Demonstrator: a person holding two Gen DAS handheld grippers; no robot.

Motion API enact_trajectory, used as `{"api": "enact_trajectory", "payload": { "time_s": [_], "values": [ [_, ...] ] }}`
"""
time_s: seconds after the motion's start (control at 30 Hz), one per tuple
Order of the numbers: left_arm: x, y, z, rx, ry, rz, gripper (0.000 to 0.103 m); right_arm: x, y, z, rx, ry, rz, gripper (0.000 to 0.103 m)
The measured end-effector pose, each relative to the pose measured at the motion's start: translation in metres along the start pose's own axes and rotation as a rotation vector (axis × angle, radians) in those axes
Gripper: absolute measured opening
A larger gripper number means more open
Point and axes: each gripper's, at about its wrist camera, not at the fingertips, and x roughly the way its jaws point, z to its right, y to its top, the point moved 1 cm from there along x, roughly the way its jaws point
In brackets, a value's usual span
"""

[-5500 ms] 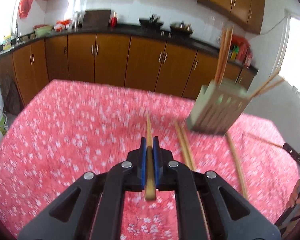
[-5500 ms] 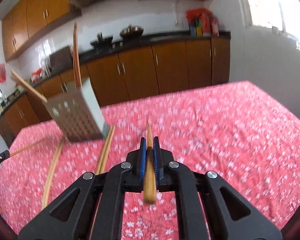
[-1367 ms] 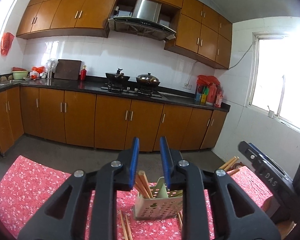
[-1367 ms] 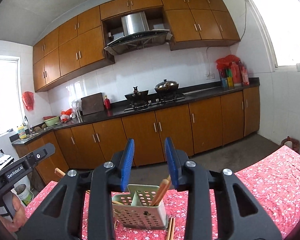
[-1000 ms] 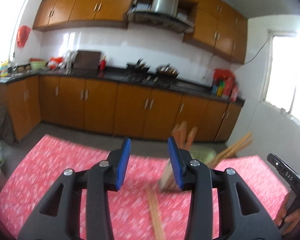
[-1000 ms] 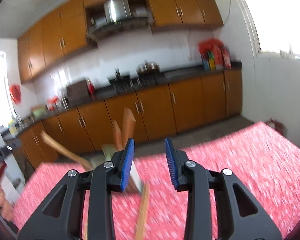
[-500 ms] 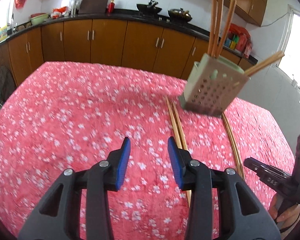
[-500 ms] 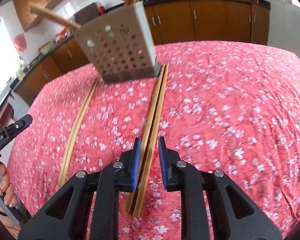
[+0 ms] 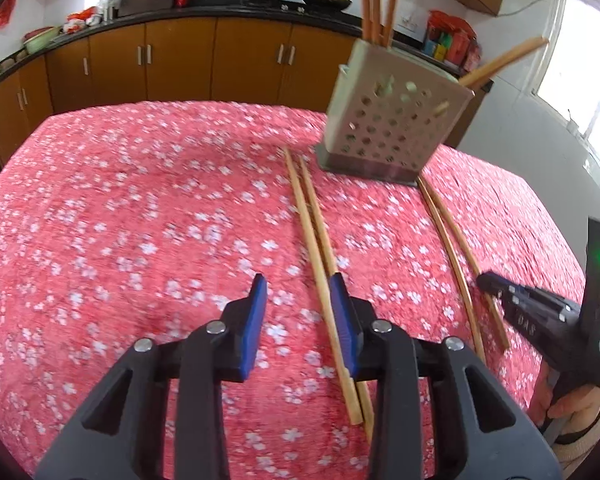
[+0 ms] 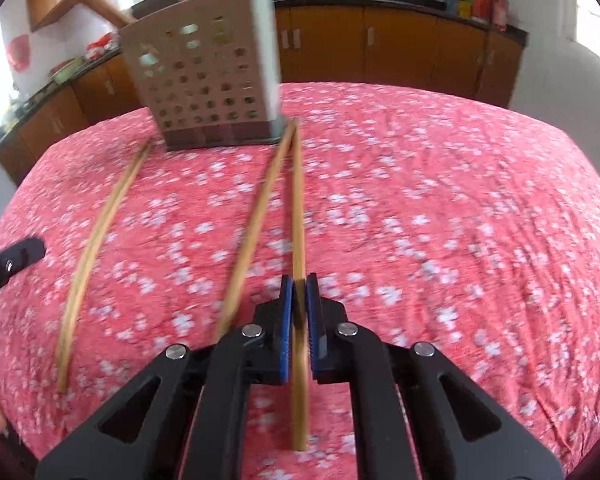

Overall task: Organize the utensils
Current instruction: 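Grasp a wooden chopstick with the left gripper while the right gripper grasps another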

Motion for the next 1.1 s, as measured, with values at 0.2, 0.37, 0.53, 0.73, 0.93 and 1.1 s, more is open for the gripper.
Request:
{"api": "enact_trajectory", "payload": {
  "time_s": [0.2, 0.37, 0.53, 0.73, 0.93, 1.1],
  "values": [
    [0.017, -0.006, 0.01, 0.023, -0.021, -0.059, 0.018, 0.0, 0.002, 0.026, 0.063, -0.013, -0.002, 0.008],
    [0.025, -0.009, 0.017, 0.048, -0.017, -0.083, 0.014, -0.003, 0.001, 0.026, 0.053, -0.016, 0.003, 0.008],
    [0.03, -0.01, 0.02, 0.07, 0.011, -0.084, 0.013, -0.003, 0.002, 0.025, 0.043, -0.016, 0.0, 0.008],
    [0.037, -0.003, 0.021, 0.071, 0.075, -0.069, 0.008, -0.005, 0.0, 0.016, 0.0, -0.027, 0.008, 0.008],
    [0.037, 0.015, -0.03, -0.035, 0.165, -0.059, 0.008, -0.001, 0.007, 0.031, 0.007, -0.06, 0.021, 0.008],
    [0.037, 0.022, -0.063, -0.074, 0.169, -0.056, 0.009, 0.003, 0.017, 0.05, 0.036, -0.09, 0.029, 0.008]
  ]
}}
